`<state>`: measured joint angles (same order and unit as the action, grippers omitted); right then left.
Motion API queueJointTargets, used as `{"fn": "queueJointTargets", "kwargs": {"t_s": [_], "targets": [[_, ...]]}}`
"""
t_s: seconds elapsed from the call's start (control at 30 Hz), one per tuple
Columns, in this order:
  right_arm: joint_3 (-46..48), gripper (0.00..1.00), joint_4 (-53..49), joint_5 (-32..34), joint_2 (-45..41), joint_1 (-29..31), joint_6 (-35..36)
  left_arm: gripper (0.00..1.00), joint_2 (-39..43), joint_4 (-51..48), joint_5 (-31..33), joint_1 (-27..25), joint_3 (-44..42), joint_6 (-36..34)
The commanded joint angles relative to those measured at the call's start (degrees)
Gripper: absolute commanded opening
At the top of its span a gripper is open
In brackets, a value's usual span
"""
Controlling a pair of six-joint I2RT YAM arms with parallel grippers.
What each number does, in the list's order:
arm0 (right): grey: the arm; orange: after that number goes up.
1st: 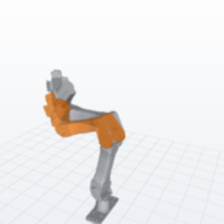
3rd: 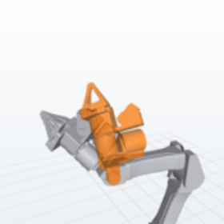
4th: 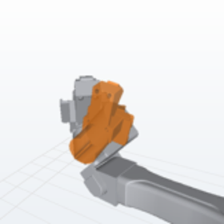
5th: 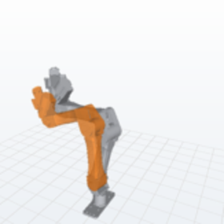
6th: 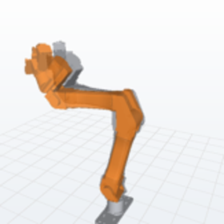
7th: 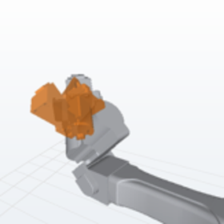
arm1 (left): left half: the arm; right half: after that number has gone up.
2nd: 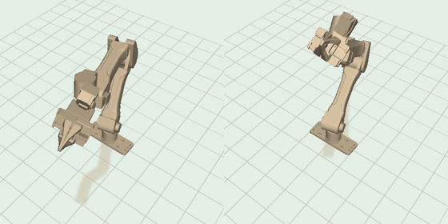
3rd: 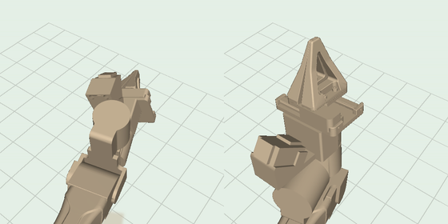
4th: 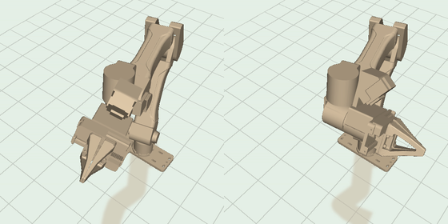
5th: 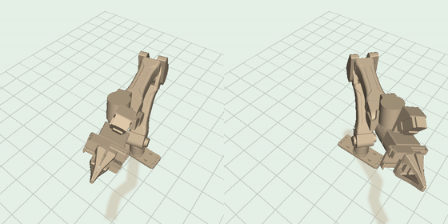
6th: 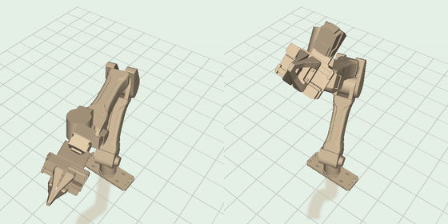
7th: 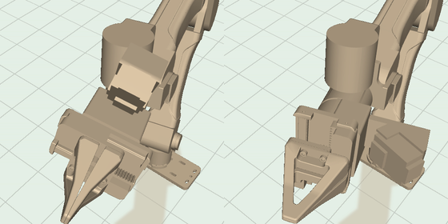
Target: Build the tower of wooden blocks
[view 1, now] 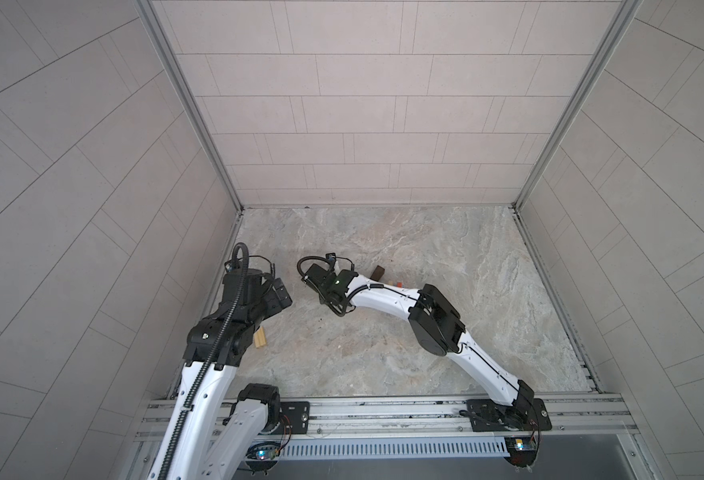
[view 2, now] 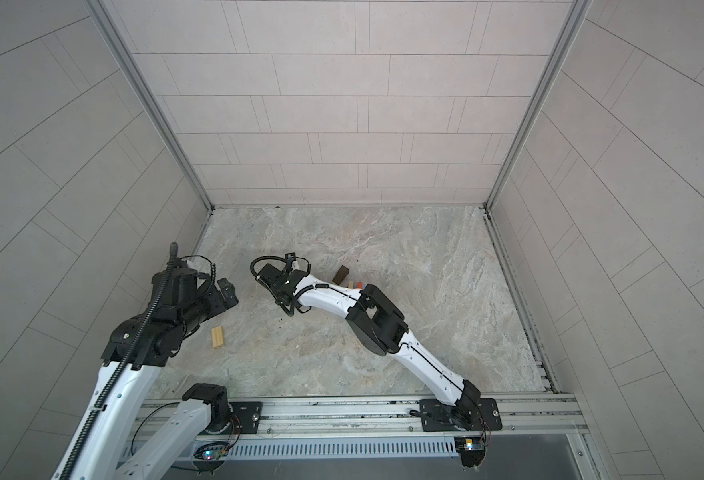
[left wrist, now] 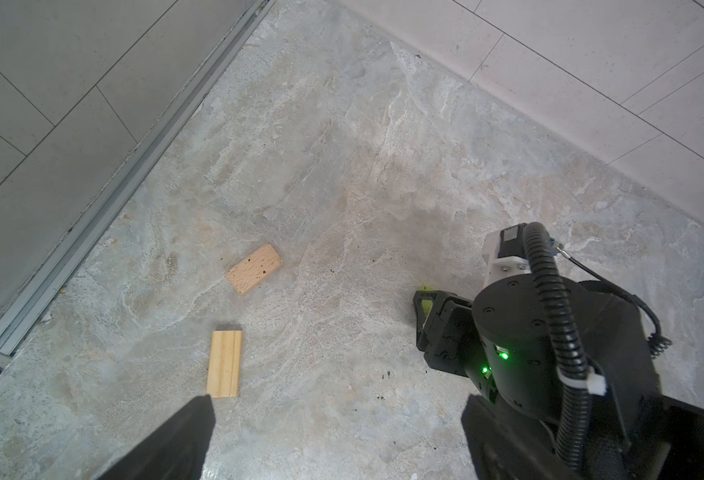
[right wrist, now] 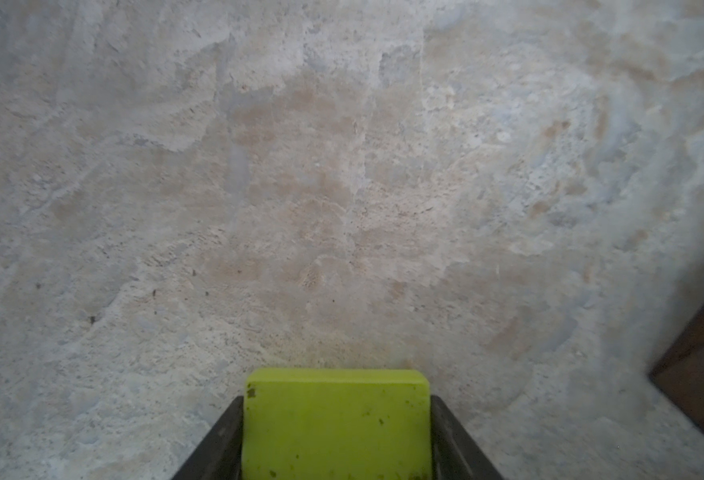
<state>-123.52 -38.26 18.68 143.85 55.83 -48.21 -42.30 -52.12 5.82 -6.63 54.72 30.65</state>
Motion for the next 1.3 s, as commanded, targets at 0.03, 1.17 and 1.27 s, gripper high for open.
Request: {"fn": "queueJointTargets", "kwargs": {"t_s": [0.03, 1.17, 1.27], "targets": [[0.2, 0.45, -5.4, 1.1, -4.3, 0.1, 0.9, 1.00, 0.0, -0.1, 1.5, 0.8, -0.3, 0.4], [28.0, 0.44, -14.4, 8.1, -39.4, -8.8, -4.9, 1.00, -0.9, 0.7, -0.2, 1.1, -1.5, -0.8], [29.8, 0.44, -14.4, 7.0, -40.0, -9.4, -6.2, 1.00, -0.8, 0.8, -0.5, 1.1, -1.6, -0.8]]}}
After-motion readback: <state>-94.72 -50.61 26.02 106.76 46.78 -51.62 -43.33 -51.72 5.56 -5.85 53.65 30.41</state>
